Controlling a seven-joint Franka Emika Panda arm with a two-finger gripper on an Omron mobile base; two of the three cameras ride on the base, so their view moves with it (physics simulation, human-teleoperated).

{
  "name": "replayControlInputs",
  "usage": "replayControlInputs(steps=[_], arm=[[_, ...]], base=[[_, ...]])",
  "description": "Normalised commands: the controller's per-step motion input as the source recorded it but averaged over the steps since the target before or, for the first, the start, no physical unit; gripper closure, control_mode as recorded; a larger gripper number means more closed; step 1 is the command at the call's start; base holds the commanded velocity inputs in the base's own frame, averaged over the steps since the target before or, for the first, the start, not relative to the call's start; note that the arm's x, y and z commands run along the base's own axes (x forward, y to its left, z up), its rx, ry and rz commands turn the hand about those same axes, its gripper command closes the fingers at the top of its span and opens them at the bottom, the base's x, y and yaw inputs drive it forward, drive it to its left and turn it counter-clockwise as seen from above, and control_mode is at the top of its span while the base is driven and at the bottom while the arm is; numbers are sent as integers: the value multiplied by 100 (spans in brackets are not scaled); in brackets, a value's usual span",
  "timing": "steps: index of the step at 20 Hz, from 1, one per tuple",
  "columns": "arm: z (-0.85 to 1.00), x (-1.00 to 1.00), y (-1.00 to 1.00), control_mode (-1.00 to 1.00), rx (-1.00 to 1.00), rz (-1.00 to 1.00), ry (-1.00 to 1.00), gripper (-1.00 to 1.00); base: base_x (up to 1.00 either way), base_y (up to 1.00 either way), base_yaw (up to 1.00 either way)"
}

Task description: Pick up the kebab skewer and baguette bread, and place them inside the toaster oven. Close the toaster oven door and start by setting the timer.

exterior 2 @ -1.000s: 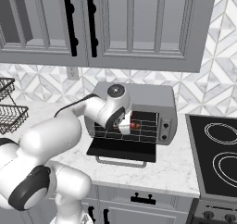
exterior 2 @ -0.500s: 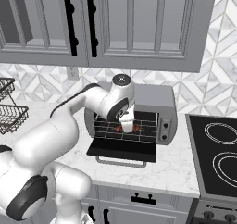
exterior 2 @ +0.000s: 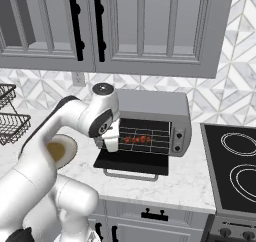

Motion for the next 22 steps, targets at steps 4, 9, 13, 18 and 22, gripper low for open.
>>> replayControlInputs(steps=[4,9,13,18,22], arm=[[0,-6,100,-100,0,23,8,-100],[0,9,100,-100,0,31,12,-100],[0,4,100,-100,0,35,13,-100],[0,0,100,-100,0,32,6,-100],[0,5,62,-100,0,16,7,-100]], base=[[0,0,0],[0,0,0],[0,0,0],[0,0,0],[0,0,0]])
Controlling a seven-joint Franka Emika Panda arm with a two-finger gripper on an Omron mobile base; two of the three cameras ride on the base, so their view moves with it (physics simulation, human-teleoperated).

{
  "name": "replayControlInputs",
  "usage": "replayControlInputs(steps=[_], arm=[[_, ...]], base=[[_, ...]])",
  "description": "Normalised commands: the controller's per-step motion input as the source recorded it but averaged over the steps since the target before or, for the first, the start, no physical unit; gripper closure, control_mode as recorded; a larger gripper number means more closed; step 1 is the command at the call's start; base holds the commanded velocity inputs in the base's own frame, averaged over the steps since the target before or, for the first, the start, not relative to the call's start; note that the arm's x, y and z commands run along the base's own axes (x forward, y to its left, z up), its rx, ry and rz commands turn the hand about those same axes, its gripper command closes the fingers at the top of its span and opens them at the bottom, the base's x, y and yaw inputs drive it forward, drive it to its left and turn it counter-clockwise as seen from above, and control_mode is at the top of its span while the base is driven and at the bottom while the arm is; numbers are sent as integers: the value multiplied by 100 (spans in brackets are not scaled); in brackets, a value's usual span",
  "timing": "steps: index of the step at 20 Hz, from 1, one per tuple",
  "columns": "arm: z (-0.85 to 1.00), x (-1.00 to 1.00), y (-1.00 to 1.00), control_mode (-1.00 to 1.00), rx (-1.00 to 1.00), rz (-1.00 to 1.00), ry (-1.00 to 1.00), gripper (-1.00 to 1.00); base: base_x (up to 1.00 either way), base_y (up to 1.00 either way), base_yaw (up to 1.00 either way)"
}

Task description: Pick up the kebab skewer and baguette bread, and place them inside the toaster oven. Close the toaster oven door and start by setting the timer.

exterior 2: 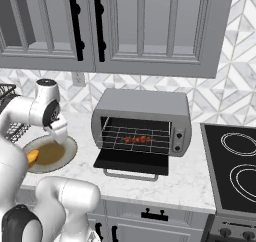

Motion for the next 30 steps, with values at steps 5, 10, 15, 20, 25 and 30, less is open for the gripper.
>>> replayControlInputs(steps=[5,10,15,20,25,30], arm=[[-5,7,48,-100,-1,9,6,-100],[-23,19,49,-100,0,13,6,-100],[-35,13,42,-100,-2,18,5,-100],[-49,1,40,-100,-8,22,5,-100],[-44,4,40,-100,-6,17,0,-100],[-35,7,24,-100,0,15,0,-100]], base=[[0,0,0],[0,0,0],[0,0,0],[0,0,0],[0,0,0],[0,0,0]])
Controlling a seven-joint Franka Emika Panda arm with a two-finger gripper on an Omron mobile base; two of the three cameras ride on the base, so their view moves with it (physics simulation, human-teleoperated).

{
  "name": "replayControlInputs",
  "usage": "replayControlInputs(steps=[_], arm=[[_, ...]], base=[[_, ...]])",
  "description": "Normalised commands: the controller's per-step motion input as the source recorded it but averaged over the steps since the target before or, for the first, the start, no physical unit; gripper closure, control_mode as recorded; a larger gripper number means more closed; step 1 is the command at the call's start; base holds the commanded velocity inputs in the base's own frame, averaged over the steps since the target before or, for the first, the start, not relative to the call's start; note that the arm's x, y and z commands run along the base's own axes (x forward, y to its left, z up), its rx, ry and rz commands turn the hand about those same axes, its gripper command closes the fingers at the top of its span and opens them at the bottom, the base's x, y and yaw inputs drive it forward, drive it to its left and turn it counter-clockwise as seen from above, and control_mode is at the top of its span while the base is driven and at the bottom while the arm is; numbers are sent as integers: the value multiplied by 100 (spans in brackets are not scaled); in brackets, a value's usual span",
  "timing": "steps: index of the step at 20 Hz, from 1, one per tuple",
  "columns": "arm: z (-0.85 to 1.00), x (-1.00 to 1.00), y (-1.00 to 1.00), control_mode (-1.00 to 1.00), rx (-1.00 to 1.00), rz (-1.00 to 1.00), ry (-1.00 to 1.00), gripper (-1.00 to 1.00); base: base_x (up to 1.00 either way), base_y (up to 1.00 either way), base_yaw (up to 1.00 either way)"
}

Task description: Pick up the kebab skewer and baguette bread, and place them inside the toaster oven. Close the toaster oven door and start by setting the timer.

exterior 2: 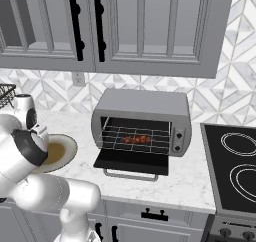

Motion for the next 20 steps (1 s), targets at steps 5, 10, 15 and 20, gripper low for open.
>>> replayControlInputs(steps=[5,10,15,20], arm=[[-36,14,8,-100,0,11,0,-100],[-44,6,7,-100,0,8,-1,-100],[-20,2,31,-100,0,3,0,-100],[-19,0,14,-100,0,0,-4,-100]], base=[[0,0,0],[0,0,0],[0,0,0],[0,0,0]])
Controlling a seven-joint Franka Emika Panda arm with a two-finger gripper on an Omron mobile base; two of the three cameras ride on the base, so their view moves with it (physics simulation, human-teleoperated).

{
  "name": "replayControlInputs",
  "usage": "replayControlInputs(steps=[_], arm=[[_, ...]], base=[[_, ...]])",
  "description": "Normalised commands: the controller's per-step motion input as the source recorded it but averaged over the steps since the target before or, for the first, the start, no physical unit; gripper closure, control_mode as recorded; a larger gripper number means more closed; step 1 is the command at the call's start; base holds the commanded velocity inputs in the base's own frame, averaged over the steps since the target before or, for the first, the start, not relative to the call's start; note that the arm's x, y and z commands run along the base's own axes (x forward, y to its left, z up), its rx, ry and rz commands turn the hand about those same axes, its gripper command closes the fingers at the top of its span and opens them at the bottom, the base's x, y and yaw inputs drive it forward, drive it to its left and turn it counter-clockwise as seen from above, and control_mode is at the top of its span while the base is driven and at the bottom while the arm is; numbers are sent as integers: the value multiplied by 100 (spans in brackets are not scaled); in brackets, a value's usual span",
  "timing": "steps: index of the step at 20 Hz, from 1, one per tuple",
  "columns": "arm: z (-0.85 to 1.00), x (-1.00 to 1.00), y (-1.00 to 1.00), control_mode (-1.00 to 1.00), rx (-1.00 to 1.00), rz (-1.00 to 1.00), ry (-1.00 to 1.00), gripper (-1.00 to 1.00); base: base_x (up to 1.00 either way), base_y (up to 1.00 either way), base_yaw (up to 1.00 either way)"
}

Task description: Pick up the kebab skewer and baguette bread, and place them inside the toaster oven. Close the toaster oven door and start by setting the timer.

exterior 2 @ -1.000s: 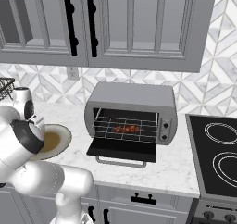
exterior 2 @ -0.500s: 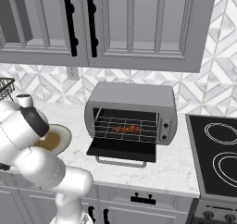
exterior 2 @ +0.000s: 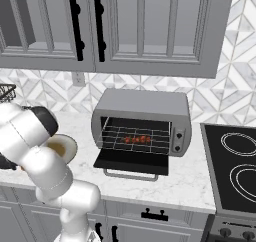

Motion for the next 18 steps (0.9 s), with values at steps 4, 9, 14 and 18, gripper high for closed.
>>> replayControlInputs(steps=[4,9,14,18], arm=[[-17,0,-10,-100,0,0,-8,-100],[-15,0,-2,-100,0,0,-4,-100],[-33,-4,0,-100,0,1,-1,-100],[-50,-11,0,-100,0,2,0,100]], base=[[0,0,0],[0,0,0],[0,0,0],[0,0,0]])
